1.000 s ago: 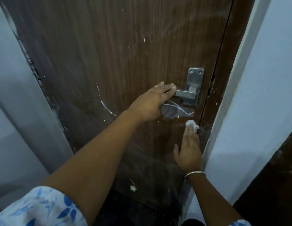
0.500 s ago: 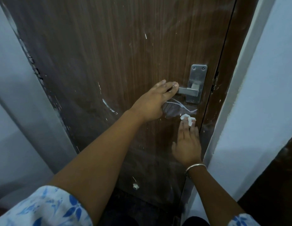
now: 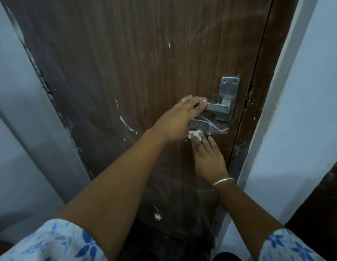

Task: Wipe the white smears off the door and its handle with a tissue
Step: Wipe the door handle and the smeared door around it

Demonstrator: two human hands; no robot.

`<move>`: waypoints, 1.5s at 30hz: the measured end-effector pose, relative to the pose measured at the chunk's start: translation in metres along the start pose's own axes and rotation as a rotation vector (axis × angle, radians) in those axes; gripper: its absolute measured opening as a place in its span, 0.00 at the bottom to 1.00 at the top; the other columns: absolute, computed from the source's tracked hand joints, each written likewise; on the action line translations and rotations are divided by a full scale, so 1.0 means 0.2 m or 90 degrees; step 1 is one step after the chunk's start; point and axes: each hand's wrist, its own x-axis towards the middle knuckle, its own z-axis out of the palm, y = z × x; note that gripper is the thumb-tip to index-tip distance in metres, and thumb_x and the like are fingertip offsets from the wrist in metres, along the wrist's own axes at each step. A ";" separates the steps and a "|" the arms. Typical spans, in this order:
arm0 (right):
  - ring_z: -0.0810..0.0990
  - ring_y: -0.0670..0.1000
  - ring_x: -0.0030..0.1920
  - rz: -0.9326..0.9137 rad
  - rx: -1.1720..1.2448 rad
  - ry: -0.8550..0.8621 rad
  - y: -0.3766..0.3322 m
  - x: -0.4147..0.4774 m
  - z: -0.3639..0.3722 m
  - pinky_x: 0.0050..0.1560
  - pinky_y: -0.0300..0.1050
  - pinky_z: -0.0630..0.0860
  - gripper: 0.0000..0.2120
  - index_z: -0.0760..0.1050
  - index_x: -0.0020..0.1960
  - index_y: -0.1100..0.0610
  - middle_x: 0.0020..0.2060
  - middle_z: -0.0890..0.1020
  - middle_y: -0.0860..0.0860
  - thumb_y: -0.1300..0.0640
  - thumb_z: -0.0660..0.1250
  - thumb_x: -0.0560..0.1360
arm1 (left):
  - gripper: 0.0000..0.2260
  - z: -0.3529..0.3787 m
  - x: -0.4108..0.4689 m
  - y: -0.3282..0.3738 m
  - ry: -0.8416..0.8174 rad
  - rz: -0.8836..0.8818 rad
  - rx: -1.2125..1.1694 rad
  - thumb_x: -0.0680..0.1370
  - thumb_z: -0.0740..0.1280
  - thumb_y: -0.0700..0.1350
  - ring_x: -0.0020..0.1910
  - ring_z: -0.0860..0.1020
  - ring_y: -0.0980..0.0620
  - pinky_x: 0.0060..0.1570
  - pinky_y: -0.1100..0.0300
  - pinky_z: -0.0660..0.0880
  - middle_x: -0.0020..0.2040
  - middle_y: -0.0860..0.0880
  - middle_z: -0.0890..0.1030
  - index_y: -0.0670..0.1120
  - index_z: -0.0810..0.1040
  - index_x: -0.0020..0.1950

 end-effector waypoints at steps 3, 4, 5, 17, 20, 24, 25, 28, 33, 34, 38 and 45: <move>0.60 0.62 0.72 0.058 -0.002 -0.017 0.08 -0.11 0.04 0.71 0.57 0.52 0.32 0.64 0.70 0.65 0.71 0.66 0.59 0.61 0.67 0.68 | 0.35 0.00 0.00 0.00 0.001 -0.006 -0.009 0.74 0.60 0.30 0.76 0.48 0.44 0.72 0.55 0.53 0.77 0.48 0.53 0.46 0.51 0.76; 0.60 0.62 0.72 0.072 -0.001 -0.024 0.08 -0.13 0.04 0.71 0.58 0.52 0.33 0.64 0.70 0.65 0.71 0.66 0.60 0.61 0.67 0.67 | 0.35 0.01 0.00 0.01 0.005 -0.009 -0.007 0.73 0.60 0.29 0.76 0.48 0.44 0.71 0.56 0.53 0.77 0.48 0.53 0.47 0.51 0.76; 0.60 0.63 0.72 0.080 0.002 -0.027 0.08 -0.13 0.04 0.71 0.58 0.53 0.33 0.63 0.70 0.66 0.71 0.65 0.60 0.61 0.67 0.67 | 0.35 0.01 0.01 0.01 0.010 -0.010 -0.004 0.73 0.60 0.29 0.76 0.48 0.44 0.71 0.55 0.53 0.77 0.48 0.53 0.46 0.51 0.76; 0.57 0.63 0.73 -0.065 -0.073 -0.007 -0.08 0.16 -0.06 0.73 0.56 0.52 0.27 0.64 0.70 0.67 0.71 0.65 0.61 0.58 0.57 0.72 | 0.34 -0.11 0.03 -0.02 -0.050 -0.011 -0.028 0.71 0.64 0.29 0.75 0.54 0.49 0.72 0.62 0.50 0.76 0.49 0.59 0.47 0.58 0.75; 0.54 0.63 0.74 -0.074 -0.106 -0.029 -0.05 0.14 -0.07 0.73 0.57 0.48 0.27 0.63 0.70 0.67 0.72 0.64 0.60 0.59 0.59 0.73 | 0.34 -0.14 0.05 -0.04 -0.047 -0.010 -0.050 0.70 0.61 0.26 0.74 0.58 0.51 0.70 0.65 0.51 0.75 0.48 0.62 0.47 0.61 0.73; 0.63 0.64 0.70 -0.012 -0.083 0.048 -0.04 0.29 -0.18 0.71 0.59 0.56 0.29 0.67 0.68 0.66 0.69 0.69 0.61 0.56 0.64 0.70 | 0.25 -0.14 0.06 -0.04 -0.016 0.003 -0.074 0.75 0.64 0.33 0.73 0.62 0.50 0.69 0.66 0.53 0.72 0.47 0.66 0.45 0.66 0.71; 0.66 0.64 0.69 0.000 -0.075 0.065 -0.05 0.32 -0.20 0.70 0.59 0.58 0.29 0.69 0.67 0.66 0.67 0.70 0.62 0.55 0.65 0.69 | 0.24 -0.13 0.06 -0.04 -0.010 0.000 -0.077 0.76 0.63 0.33 0.73 0.62 0.50 0.69 0.67 0.52 0.72 0.47 0.66 0.45 0.66 0.71; 0.70 0.62 0.67 -0.058 -0.090 0.074 -0.09 0.28 -0.16 0.69 0.56 0.63 0.26 0.72 0.65 0.65 0.64 0.74 0.61 0.57 0.65 0.69 | 0.26 -0.13 0.05 -0.04 -0.022 -0.001 -0.058 0.75 0.63 0.32 0.73 0.60 0.49 0.69 0.66 0.51 0.74 0.47 0.64 0.45 0.63 0.72; 0.64 0.59 0.71 -0.068 -0.088 0.018 -0.06 0.09 -0.03 0.71 0.54 0.58 0.28 0.65 0.69 0.65 0.68 0.71 0.58 0.59 0.58 0.70 | 0.32 -0.14 0.06 -0.02 -0.055 -0.013 -0.034 0.72 0.60 0.27 0.74 0.57 0.50 0.70 0.64 0.50 0.75 0.47 0.61 0.46 0.60 0.74; 0.62 0.60 0.72 -0.041 -0.092 0.016 -0.05 0.10 -0.03 0.72 0.55 0.54 0.29 0.64 0.70 0.65 0.70 0.69 0.58 0.59 0.59 0.70 | 0.31 -0.14 0.06 -0.02 -0.056 -0.010 -0.033 0.73 0.60 0.28 0.74 0.57 0.50 0.71 0.62 0.51 0.75 0.47 0.61 0.46 0.60 0.74; 0.57 0.63 0.73 0.022 -0.087 0.029 0.02 0.15 -0.08 0.72 0.56 0.46 0.33 0.59 0.72 0.66 0.73 0.61 0.59 0.57 0.61 0.70 | 0.31 -0.12 0.05 -0.03 -0.041 -0.017 -0.032 0.73 0.62 0.30 0.75 0.57 0.50 0.74 0.56 0.54 0.75 0.48 0.62 0.48 0.60 0.74; 0.63 0.61 0.71 0.001 -0.066 0.014 0.14 -0.03 -0.02 0.71 0.58 0.53 0.33 0.65 0.70 0.63 0.70 0.68 0.58 0.60 0.68 0.67 | 0.31 -0.11 0.04 0.00 -0.028 -0.031 -0.046 0.73 0.57 0.28 0.75 0.56 0.47 0.68 0.66 0.47 0.75 0.47 0.60 0.46 0.59 0.74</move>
